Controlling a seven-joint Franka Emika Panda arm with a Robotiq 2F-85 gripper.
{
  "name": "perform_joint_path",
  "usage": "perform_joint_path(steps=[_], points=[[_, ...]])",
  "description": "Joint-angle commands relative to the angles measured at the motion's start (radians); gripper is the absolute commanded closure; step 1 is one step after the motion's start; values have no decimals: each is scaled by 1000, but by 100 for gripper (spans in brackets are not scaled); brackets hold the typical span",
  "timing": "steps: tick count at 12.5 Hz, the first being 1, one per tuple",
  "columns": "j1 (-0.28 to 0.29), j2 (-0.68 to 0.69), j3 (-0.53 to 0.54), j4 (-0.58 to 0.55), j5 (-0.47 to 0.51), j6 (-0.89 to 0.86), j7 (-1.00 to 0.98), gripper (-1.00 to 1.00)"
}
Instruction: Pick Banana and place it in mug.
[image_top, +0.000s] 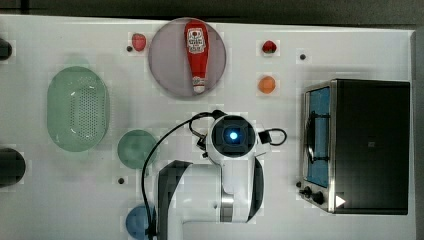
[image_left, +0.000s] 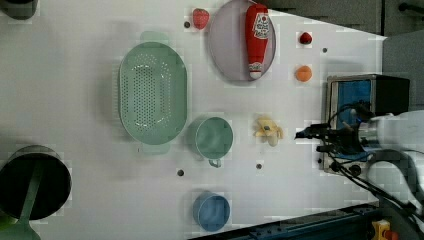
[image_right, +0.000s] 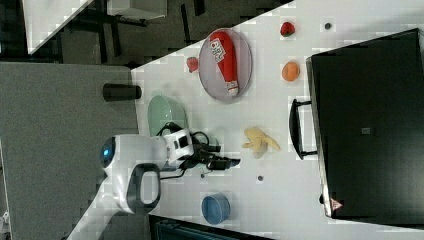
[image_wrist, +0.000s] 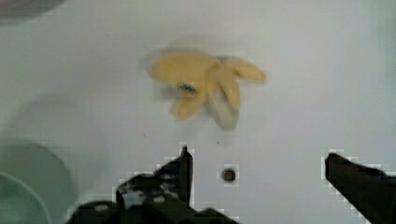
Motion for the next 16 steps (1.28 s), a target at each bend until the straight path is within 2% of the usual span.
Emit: perform_joint_path(steps=[1, 4, 6, 10, 11, 16], points=[[-17, 60, 6, 19, 26, 108, -292, -100], [-17, 213, 7, 20, 26, 214, -425, -100], [-17, 298, 8, 20, 26, 288, -428, -100], [-16, 396, 12, 22, 27, 442, -428, -100], [-16, 403, 16, 22, 27, 443, -428, -93], [-17, 393, 16, 26, 27, 449, -428, 43]])
